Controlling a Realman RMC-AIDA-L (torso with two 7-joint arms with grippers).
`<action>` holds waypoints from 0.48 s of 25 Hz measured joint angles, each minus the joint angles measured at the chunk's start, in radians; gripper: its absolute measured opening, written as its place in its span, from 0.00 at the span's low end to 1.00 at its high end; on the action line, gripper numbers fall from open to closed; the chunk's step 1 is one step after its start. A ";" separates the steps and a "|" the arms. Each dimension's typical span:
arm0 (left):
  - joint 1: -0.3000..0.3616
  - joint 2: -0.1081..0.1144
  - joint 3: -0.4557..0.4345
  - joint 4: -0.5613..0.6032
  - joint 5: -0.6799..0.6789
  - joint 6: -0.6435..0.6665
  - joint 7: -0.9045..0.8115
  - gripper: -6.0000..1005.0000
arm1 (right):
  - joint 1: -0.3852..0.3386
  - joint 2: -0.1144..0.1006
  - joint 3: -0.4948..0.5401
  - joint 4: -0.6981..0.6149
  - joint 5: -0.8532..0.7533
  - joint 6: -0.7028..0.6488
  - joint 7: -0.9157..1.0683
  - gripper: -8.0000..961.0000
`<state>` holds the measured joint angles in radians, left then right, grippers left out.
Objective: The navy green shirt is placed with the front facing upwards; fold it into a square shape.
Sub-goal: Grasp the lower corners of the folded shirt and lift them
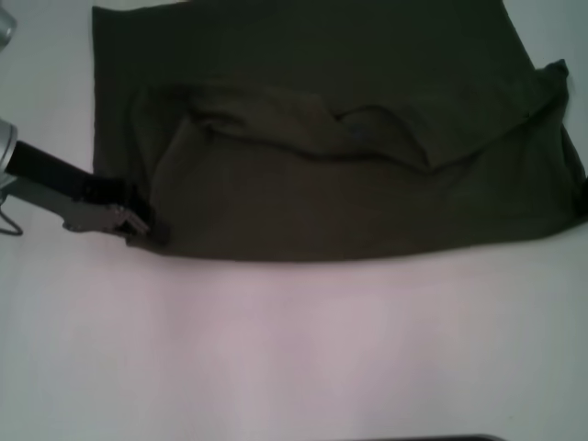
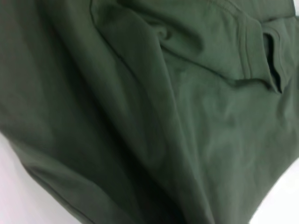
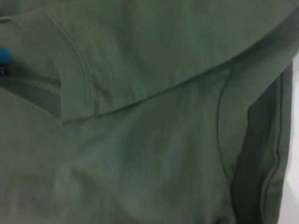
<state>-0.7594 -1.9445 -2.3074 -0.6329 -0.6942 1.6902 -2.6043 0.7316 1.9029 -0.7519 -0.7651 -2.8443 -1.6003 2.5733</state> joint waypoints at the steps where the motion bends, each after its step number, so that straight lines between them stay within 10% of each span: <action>1: 0.003 0.000 0.000 -0.004 0.000 0.011 0.001 0.04 | -0.003 0.002 0.000 -0.001 0.001 -0.011 -0.001 0.03; 12: 0.033 -0.009 0.077 -0.018 0.021 0.098 -0.005 0.04 | -0.043 0.053 -0.007 -0.072 -0.005 -0.164 -0.013 0.03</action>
<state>-0.7262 -1.9539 -2.2304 -0.6506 -0.6734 1.7883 -2.6094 0.6883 1.9557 -0.7588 -0.8374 -2.8489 -1.7640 2.5601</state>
